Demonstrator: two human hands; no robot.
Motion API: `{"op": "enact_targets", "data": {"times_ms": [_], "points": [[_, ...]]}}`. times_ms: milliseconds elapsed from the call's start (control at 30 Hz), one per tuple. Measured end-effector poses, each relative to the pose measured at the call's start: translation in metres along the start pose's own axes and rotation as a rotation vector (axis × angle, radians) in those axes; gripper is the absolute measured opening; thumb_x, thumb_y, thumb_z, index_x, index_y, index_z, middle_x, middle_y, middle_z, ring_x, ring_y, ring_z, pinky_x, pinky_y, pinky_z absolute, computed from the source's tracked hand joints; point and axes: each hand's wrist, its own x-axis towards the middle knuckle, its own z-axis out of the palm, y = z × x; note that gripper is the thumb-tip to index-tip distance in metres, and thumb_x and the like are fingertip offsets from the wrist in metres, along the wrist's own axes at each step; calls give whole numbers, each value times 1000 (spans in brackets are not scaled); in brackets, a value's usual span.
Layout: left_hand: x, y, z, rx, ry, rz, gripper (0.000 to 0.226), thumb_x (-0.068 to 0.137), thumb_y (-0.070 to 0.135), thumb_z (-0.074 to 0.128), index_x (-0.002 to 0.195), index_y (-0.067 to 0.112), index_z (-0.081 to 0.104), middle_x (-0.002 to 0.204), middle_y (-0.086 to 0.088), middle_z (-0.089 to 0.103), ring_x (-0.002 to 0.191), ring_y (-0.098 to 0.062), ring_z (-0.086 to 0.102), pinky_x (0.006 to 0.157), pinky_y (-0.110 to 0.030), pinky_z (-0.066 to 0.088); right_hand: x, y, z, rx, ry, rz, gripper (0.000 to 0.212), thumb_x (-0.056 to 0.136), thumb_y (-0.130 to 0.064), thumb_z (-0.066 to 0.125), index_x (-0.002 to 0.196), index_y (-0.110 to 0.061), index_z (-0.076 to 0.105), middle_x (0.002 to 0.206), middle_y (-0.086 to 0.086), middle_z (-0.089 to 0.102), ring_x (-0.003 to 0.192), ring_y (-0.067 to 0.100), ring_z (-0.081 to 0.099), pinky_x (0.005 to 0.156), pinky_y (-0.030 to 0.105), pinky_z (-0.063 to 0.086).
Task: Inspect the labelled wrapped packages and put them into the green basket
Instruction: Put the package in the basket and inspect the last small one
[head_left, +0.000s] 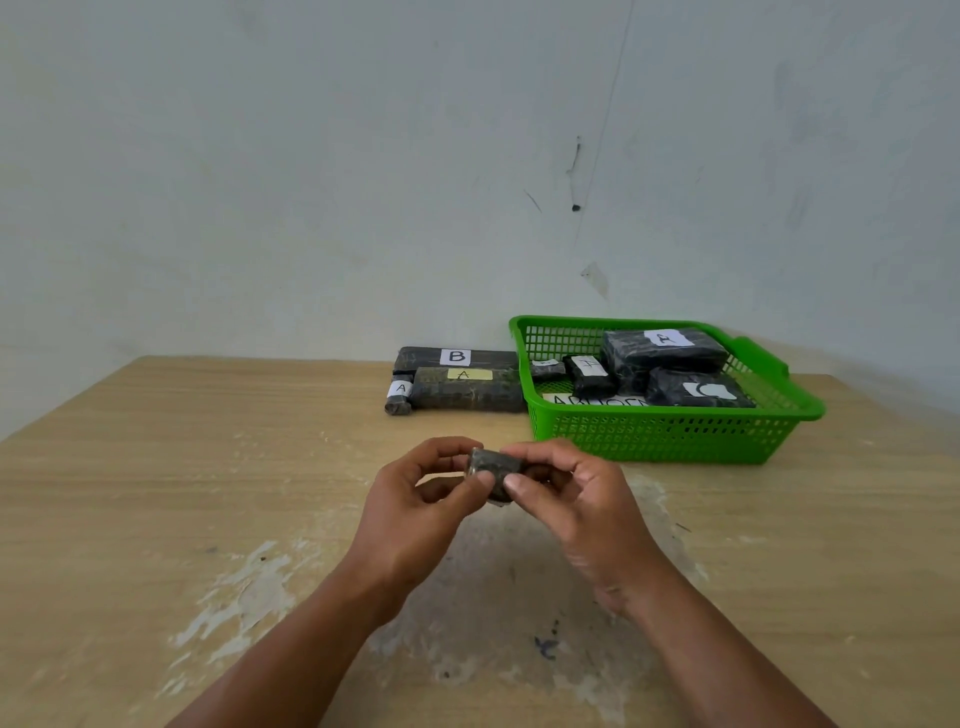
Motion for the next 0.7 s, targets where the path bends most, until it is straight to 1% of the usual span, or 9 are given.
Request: {"op": "enact_targets", "data": {"times_ms": [67, 133, 200, 267, 400, 500, 533, 600, 700], "points": [[0, -1, 1, 21, 23, 3, 23, 89, 6, 77, 107, 21, 75, 107, -10, 77, 97, -25, 78, 95, -48, 60, -1, 0, 0, 21, -11, 2, 23, 87, -15, 78, 110, -12, 80, 111, 8, 73, 105, 23, 72, 88, 33, 62], [0, -1, 0, 45, 29, 16, 25, 87, 4, 78, 105, 22, 76, 103, -7, 78, 97, -24, 78, 92, -46, 62, 0, 1, 0, -3, -9, 1, 21, 87, -16, 79, 108, -14, 81, 109, 5, 74, 105, 22, 73, 92, 39, 63], [0, -1, 0, 58, 25, 27, 27, 86, 2, 78, 104, 22, 75, 102, -5, 78, 97, -21, 78, 88, -40, 62, 1, 3, 1, -71, -6, -14, 19, 87, -16, 80, 107, -15, 81, 106, -1, 74, 104, 21, 73, 93, 42, 63], [0, -1, 0, 66, 13, 26, 28, 87, -1, 76, 103, 22, 75, 102, -3, 78, 98, -20, 77, 82, -33, 61, 3, 4, 3, -168, 10, -51, 22, 83, -23, 79, 103, -16, 80, 100, -7, 72, 96, 15, 72, 88, 40, 63], [0, -2, 0, 68, 18, 22, 24, 88, 2, 76, 101, 22, 75, 102, -3, 78, 98, -21, 77, 79, -32, 58, 3, 6, 3, -202, 24, -107, 19, 81, -22, 76, 98, -15, 80, 97, -2, 71, 90, 15, 70, 83, 36, 62], [-1, 0, 1, 107, 56, 29, 23, 88, 1, 75, 98, 21, 75, 98, -1, 79, 94, -17, 78, 69, -29, 59, 2, 6, 2, -152, 6, -82, 17, 82, -19, 74, 97, -15, 81, 97, 1, 71, 91, 18, 70, 83, 35, 62], [-1, 1, 2, 110, 64, 30, 22, 88, 1, 75, 98, 20, 75, 97, -1, 79, 93, -17, 78, 70, -32, 61, 2, 6, 2, -125, -2, -65, 17, 82, -19, 74, 97, -15, 81, 98, 2, 71, 92, 20, 70, 84, 37, 62], [-2, 2, 4, 107, 77, 29, 21, 88, -1, 74, 97, 19, 75, 96, -4, 79, 92, -19, 78, 79, -44, 63, 1, 5, 1, -106, -19, -65, 19, 83, -18, 74, 99, -13, 81, 100, 4, 71, 93, 21, 70, 85, 39, 63], [-3, 2, 3, 88, 83, 36, 21, 89, -1, 73, 96, 19, 74, 95, -4, 79, 93, -20, 78, 86, -47, 62, 1, 4, 2, -103, -24, -58, 24, 84, -13, 76, 107, -13, 78, 104, 6, 69, 92, 20, 70, 80, 34, 63]]}}
